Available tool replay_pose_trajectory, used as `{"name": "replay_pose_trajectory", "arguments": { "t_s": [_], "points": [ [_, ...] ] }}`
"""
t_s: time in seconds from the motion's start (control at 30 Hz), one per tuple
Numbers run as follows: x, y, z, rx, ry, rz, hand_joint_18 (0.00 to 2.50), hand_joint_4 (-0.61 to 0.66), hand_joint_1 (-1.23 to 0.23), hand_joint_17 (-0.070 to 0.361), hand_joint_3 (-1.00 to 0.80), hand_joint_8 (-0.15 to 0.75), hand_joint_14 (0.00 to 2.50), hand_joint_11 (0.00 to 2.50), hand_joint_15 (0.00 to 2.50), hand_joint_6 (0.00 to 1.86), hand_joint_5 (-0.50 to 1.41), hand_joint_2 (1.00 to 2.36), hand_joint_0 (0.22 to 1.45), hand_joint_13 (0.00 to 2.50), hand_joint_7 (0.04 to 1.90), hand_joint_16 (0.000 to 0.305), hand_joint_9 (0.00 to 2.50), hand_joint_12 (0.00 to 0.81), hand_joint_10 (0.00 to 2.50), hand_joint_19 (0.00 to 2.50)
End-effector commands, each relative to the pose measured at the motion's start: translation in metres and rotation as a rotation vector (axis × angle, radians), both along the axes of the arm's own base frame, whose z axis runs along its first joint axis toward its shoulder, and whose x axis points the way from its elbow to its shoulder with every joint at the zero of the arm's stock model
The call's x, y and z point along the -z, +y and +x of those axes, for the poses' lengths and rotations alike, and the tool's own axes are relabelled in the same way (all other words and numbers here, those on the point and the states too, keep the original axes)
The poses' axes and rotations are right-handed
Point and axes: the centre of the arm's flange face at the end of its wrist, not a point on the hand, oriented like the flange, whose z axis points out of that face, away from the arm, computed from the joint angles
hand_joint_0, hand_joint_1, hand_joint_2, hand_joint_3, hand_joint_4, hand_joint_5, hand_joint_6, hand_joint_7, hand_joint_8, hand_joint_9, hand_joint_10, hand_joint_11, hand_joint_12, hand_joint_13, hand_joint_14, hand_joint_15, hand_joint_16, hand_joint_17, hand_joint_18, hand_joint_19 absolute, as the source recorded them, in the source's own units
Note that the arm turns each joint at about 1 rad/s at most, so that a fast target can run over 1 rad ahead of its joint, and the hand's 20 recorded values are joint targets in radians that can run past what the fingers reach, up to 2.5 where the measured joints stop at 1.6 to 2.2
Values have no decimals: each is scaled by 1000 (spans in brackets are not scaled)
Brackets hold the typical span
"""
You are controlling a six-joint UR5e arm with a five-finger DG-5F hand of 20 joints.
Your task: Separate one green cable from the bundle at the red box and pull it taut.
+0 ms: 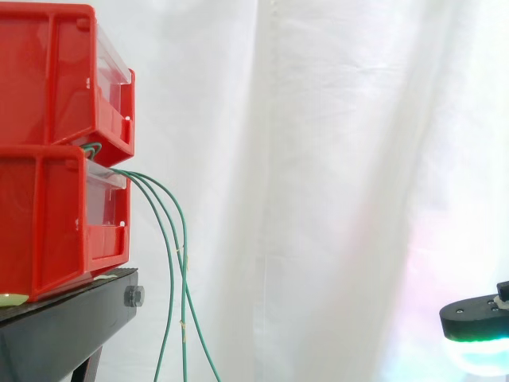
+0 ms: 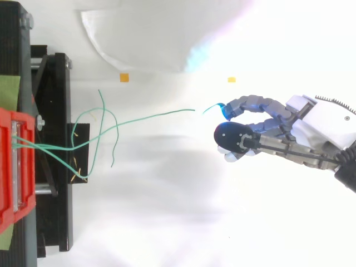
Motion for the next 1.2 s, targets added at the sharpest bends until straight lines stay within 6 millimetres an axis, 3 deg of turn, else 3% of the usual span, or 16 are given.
{"name": "replay_pose_trajectory", "arguments": {
  "t_s": [0.0,0.17,0.4,0.63,0.77,0.93,1.17],
  "points": [
    [0,0,0,1,-2,1,512,158,-559,85,-500,287,13,586,511,502,-188,1000,515,847,738,38,817,333,14,696],
    [0,-1,0,1,2,-1,510,181,-553,102,-500,280,18,575,497,502,-208,1000,489,516,702,45,607,307,14,745],
    [0,0,0,0,1,0,498,129,-603,97,-500,243,17,616,489,502,-155,1000,509,512,748,43,737,285,18,771],
    [0,0,-1,-5,14,-2,137,77,-505,103,-500,239,10,413,282,502,-192,1000,454,110,706,46,391,260,11,644],
    [0,-1,-1,-4,11,-3,136,123,-453,106,-500,256,10,387,277,502,-193,1000,439,112,711,47,402,275,10,647],
    [1,-1,-1,-5,14,-3,122,67,-452,110,-500,239,9,391,267,501,-182,1000,429,141,674,49,458,277,10,600],
    [0,-3,-1,-10,22,-13,28,106,-445,112,-500,248,8,340,259,502,-193,1000,412,84,730,50,347,272,10,628]
  ]
}}
